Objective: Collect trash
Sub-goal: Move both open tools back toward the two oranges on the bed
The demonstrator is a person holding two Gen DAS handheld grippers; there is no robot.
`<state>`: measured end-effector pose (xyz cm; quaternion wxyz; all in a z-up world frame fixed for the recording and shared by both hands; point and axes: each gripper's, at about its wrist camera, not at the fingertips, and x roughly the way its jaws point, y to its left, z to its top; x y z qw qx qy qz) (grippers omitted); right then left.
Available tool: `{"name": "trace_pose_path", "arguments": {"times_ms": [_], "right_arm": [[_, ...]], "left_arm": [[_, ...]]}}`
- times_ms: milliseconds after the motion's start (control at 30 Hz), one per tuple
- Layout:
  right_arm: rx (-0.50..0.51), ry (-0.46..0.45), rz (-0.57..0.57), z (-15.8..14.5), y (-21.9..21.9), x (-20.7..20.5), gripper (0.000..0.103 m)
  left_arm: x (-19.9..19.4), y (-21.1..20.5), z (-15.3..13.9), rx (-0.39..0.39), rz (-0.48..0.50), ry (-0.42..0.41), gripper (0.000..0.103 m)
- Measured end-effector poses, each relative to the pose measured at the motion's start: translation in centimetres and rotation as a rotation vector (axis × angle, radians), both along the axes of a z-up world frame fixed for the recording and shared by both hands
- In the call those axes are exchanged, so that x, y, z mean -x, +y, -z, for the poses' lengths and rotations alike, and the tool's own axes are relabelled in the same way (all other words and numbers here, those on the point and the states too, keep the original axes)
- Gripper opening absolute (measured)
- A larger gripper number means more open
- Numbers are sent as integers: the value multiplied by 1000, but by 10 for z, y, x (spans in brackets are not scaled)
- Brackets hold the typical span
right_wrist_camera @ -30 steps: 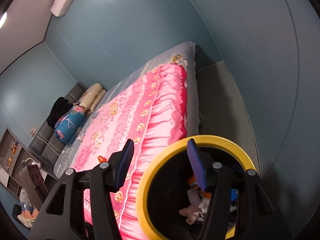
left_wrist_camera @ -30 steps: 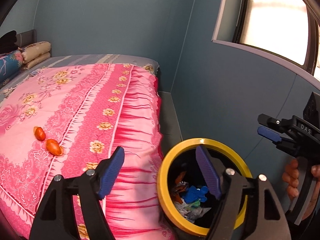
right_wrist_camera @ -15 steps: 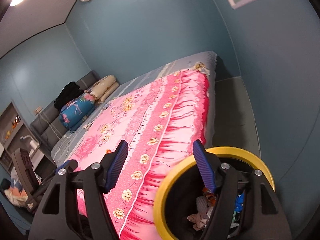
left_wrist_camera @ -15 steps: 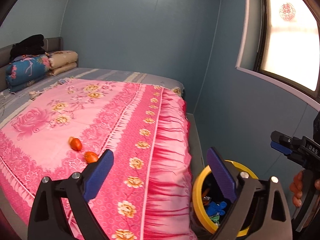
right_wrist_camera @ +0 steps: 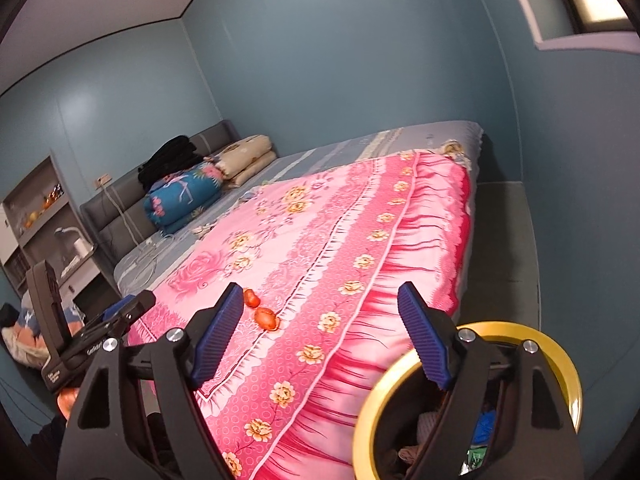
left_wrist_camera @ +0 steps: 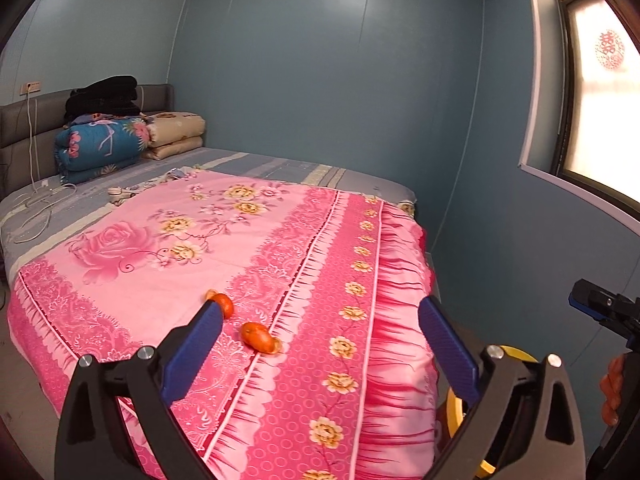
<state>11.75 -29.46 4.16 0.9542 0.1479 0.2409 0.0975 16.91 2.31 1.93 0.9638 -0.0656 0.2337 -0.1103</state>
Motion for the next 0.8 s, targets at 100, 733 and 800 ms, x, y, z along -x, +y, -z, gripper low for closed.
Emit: {"name": "trace_pose_path", "arguments": {"times_ms": [100,733,800], "right_arm": [[11,1,-25,-2,15,-8,76],[50,39,-191,17,96,-74,80],[52,44,-199,21,101,-81,80]], "left_arm": [[-4,13,1,0,-28,4,95],[-40,74,27,0,-147,63,95],[-46,78,31,-1,-157,73,95]]}}
